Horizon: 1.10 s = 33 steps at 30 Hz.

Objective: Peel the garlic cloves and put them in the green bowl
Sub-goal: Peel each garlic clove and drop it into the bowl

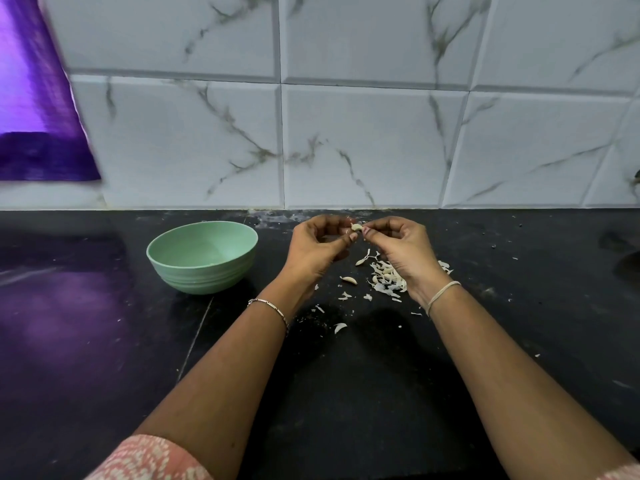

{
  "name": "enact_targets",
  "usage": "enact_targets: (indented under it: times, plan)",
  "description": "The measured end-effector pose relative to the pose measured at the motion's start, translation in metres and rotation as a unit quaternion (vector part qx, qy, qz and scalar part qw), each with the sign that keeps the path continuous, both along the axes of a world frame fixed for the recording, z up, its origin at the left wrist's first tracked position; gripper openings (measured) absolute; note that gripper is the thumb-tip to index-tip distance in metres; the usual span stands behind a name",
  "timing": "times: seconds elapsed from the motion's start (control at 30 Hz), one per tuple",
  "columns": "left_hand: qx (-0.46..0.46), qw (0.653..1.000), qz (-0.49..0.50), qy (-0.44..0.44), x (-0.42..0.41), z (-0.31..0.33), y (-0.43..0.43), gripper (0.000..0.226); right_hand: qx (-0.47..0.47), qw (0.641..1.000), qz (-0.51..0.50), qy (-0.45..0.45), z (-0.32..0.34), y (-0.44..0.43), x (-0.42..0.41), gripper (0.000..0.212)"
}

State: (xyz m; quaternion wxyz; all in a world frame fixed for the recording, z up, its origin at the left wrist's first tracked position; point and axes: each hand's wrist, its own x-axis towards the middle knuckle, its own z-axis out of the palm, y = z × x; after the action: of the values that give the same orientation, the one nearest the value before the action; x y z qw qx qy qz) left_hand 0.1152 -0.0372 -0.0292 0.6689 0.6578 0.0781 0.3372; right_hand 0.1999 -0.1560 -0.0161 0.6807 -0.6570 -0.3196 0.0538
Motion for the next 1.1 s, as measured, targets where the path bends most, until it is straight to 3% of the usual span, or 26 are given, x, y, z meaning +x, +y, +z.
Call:
enact_targets:
  times: [0.37, 0.47, 0.63, 0.77, 1.1]
  plan:
    - [0.006, 1.0, 0.007, -0.004, 0.002, 0.002, -0.004, 0.016, -0.005, 0.998, -0.033, -0.056, -0.001, 0.001, 0.003, 0.015]
    - [0.084, 0.996, 0.039, 0.011, 0.005, 0.0, -0.003, 0.02, 0.007, 1.0, 0.005, -0.004, 0.004, 0.0, -0.002, 0.003]
    - [0.178, 0.98, 0.088, 0.012, 0.006, -0.003, -0.003, 0.025, 0.007, 0.997, 0.035, 0.076, 0.01, -0.005, -0.004, 0.016]
    - [0.213, 0.972, 0.102, 0.007, 0.006, -0.003, -0.002, 0.017, -0.009, 0.998, 0.023, 0.058, 0.011, -0.006, -0.005, 0.014]
    - [0.26, 0.958, 0.119, 0.022, 0.004, -0.002, 0.007, 0.023, -0.06, 0.998, 0.024, -0.013, 0.008, -0.006, -0.001, 0.013]
